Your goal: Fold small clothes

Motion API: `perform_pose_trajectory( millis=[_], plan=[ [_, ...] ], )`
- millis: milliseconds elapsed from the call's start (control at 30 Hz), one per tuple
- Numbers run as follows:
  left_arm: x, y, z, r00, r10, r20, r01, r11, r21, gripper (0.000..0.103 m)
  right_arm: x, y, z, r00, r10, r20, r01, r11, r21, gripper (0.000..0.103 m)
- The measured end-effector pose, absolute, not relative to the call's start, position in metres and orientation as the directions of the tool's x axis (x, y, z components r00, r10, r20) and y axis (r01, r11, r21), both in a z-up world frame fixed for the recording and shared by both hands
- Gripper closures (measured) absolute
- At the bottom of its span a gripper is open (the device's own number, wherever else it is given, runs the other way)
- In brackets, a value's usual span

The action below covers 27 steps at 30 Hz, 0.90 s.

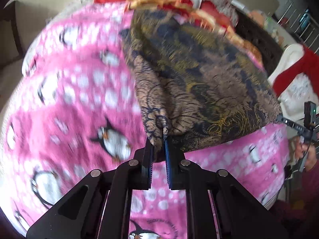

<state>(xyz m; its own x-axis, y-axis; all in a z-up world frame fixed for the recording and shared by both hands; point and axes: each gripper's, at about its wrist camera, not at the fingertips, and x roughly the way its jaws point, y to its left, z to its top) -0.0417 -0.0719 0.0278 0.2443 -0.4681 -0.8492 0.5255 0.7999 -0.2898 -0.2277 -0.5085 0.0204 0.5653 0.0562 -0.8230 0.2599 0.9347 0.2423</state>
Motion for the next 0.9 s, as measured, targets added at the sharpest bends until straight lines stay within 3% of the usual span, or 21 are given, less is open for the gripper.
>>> perform_pose_trajectory(
  millis=[100, 200, 233, 300, 333, 400, 467, 500, 700, 767, 900],
  plan=[
    [-0.04, -0.067, 0.014, 0.229, -0.464, -0.856, 0.489, 0.815, -0.312, 0.093, -0.228, -0.521, -0.009, 0.513, 0.075, -0.855, 0.322, 0.907, 0.273, 0.099],
    [-0.036, -0.063, 0.024, 0.211, -0.481, -0.851, 0.478, 0.81, -0.34, 0.093, -0.229, -0.523, -0.001, 0.522, 0.056, -0.851, 0.319, 0.913, 0.255, 0.096],
    [-0.036, -0.063, 0.028, 0.212, -0.476, -0.854, 0.477, 0.813, -0.335, 0.092, -0.228, -0.524, 0.01, 0.531, 0.018, -0.847, 0.326, 0.918, 0.224, 0.092],
    [-0.033, -0.064, 0.042, 0.248, -0.436, -0.865, 0.483, 0.83, -0.28, 0.092, -0.229, -0.529, 0.032, 0.568, -0.038, -0.822, 0.35, 0.915, 0.2, 0.066],
    [-0.034, -0.067, 0.05, 0.281, -0.418, -0.864, 0.491, 0.836, -0.245, 0.092, -0.227, -0.53, 0.042, 0.596, -0.054, -0.801, 0.359, 0.91, 0.206, 0.065],
    [-0.036, -0.077, 0.064, 0.345, -0.396, -0.851, 0.508, 0.841, -0.185, 0.087, -0.21, -0.531, 0.059, 0.645, -0.036, -0.763, 0.328, 0.915, 0.235, 0.065],
    [-0.034, -0.088, 0.07, 0.374, -0.386, -0.843, 0.512, 0.844, -0.159, 0.062, -0.186, -0.525, 0.062, 0.653, -0.04, -0.756, 0.306, 0.928, 0.215, 0.065],
    [-0.031, -0.094, 0.07, 0.389, -0.381, -0.839, 0.512, 0.846, -0.148, 0.058, -0.173, -0.52, 0.061, 0.654, -0.045, -0.755, 0.295, 0.934, 0.2, 0.065],
    [-0.005, -0.133, 0.044, 0.426, -0.297, -0.855, 0.48, 0.875, -0.064, 0.056, -0.095, -0.519, 0.032, 0.604, -0.102, -0.791, 0.282, 0.955, 0.092, 0.069],
    [0.004, -0.137, 0.029, 0.417, -0.262, -0.87, 0.461, 0.886, -0.046, 0.056, -0.083, -0.531, 0.012, 0.547, -0.127, -0.827, 0.329, 0.942, 0.072, 0.077],
    [0.016, -0.132, 0.017, 0.395, -0.281, -0.875, 0.418, 0.903, -0.101, 0.052, -0.078, -0.537, -0.001, 0.538, -0.108, -0.836, 0.321, 0.943, 0.085, 0.077]
  ],
)
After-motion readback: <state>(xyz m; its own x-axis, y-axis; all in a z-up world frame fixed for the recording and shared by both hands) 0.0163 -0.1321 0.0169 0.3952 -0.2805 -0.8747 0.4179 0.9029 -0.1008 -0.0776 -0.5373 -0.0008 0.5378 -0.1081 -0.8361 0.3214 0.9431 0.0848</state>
